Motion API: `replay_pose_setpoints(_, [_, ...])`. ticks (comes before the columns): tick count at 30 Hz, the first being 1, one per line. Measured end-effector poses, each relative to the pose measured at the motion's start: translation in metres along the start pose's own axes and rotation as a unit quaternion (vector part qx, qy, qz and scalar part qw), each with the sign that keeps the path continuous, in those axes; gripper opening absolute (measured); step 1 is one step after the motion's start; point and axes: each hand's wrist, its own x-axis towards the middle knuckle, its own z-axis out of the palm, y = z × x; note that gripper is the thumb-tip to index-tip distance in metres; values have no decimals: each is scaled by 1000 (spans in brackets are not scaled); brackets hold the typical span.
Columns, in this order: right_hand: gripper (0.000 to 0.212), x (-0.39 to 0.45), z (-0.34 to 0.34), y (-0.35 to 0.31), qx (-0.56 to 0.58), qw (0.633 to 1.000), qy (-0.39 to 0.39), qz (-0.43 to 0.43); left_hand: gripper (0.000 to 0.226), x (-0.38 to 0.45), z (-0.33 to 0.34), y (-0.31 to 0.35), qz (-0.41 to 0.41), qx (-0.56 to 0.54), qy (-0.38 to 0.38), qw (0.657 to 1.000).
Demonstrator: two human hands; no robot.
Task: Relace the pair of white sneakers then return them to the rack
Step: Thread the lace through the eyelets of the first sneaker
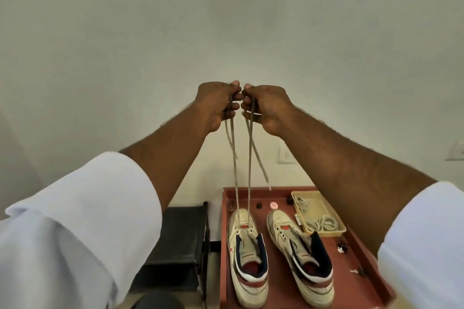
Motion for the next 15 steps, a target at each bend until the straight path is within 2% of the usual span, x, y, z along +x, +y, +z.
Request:
replay_pose_setpoints(8, [18, -21, 20, -92, 8, 998, 5, -59, 16, -23, -7, 102, 79, 22, 14, 996])
replay_pose_setpoints(15, [16, -34, 35, -165, 16, 993, -28, -118, 16, -29, -13, 165, 155, 43, 26, 987])
